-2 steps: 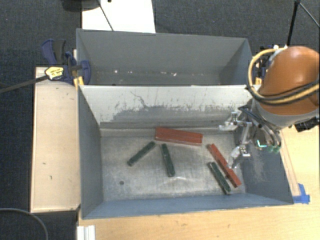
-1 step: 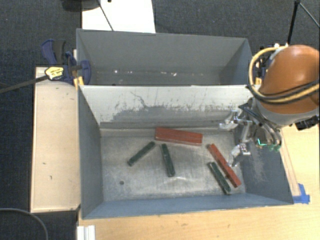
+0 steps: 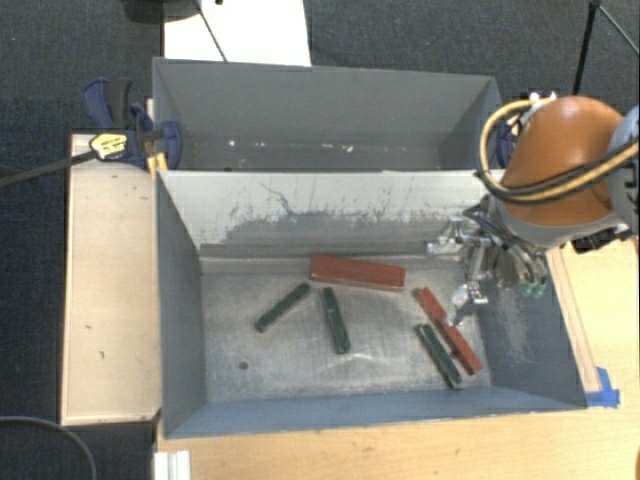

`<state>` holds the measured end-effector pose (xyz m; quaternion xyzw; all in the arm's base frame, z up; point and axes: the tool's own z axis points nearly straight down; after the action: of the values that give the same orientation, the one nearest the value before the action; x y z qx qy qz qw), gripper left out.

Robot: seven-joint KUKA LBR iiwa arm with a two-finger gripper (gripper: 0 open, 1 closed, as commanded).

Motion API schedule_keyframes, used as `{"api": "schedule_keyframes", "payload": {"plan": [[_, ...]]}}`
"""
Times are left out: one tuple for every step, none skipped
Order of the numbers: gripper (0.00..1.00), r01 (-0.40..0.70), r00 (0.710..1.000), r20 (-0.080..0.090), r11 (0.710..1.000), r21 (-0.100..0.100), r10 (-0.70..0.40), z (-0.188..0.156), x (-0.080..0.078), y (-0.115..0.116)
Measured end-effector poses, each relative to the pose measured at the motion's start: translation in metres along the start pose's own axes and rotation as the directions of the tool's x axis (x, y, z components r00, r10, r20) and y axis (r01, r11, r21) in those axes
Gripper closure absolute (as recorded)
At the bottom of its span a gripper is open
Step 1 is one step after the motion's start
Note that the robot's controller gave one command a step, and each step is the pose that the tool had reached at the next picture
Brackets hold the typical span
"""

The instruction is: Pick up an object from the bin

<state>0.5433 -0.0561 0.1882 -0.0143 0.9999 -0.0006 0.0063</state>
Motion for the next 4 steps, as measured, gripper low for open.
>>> {"api": "schedule_keyframes", "payload": {"plan": [[0.00,-0.048,0.999,-0.006,0.999,-0.001,0.048,0.052,-0.004,-0.018],[0.00,-0.055,0.998,-0.016,0.998,-0.001,0.055,0.084,0.003,-0.027],[0.00,-0.135,0.991,0.012,0.991,-0.002,0.135,0.100,0.030,-0.042],[1.00,-0.166,0.986,-0.005,0.986,0.001,0.166,0.111,0.048,-0.051]]}}
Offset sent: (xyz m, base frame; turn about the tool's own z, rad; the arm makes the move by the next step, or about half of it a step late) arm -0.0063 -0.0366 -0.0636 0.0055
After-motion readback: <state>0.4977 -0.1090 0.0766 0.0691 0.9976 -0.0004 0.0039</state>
